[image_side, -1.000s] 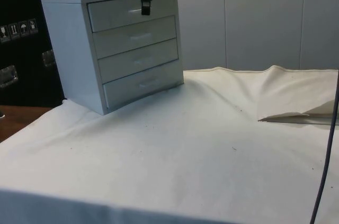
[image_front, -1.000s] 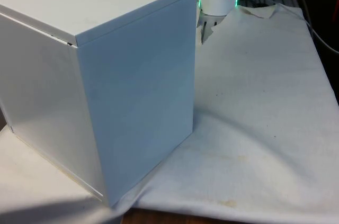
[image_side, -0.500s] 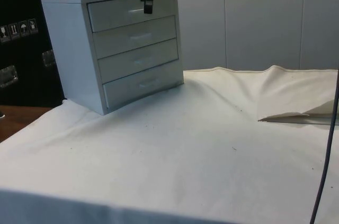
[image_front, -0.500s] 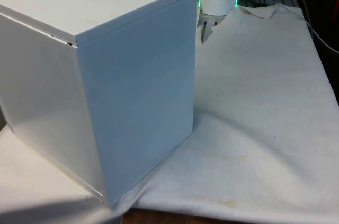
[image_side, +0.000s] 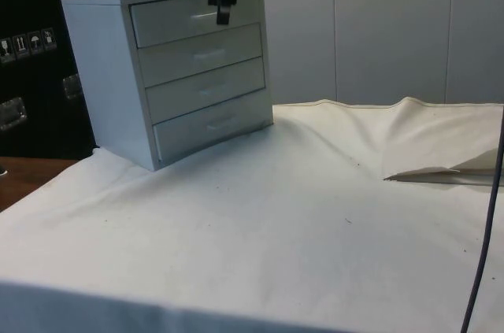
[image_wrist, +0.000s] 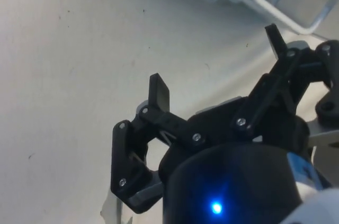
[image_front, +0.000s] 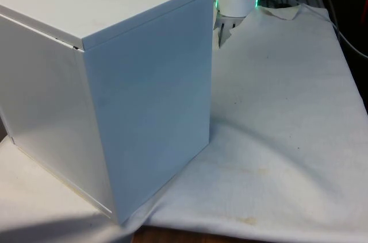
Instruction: Open the drawer, then close it.
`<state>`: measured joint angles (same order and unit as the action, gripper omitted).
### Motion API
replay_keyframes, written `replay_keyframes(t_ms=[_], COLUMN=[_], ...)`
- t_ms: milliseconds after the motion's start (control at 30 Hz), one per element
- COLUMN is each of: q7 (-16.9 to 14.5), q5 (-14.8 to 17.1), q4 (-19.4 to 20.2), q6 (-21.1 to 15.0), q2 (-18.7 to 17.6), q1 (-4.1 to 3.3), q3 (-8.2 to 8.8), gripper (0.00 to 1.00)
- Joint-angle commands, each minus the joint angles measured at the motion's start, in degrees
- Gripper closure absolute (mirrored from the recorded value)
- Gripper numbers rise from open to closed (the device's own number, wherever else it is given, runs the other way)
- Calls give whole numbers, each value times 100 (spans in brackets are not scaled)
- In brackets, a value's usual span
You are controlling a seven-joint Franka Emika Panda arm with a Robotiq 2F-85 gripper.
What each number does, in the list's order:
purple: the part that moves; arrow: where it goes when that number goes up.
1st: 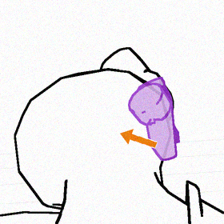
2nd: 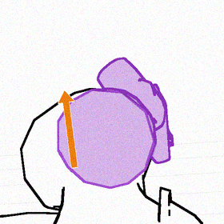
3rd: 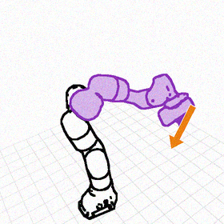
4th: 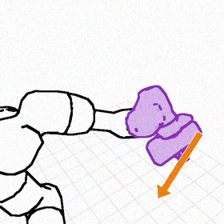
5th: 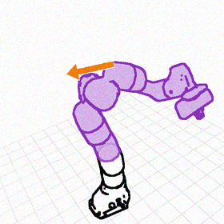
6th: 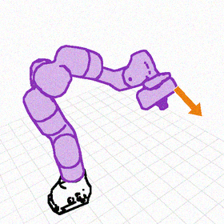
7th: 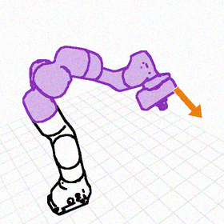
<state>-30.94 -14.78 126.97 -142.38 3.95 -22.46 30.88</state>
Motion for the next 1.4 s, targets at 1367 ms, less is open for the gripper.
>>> replay_keyframes(t_ms=[1367], q7=[-1536], q5=[-120], q4=[229], q6=[-1180], q2=[-229], q1=[17], q3=[264], gripper=[0])
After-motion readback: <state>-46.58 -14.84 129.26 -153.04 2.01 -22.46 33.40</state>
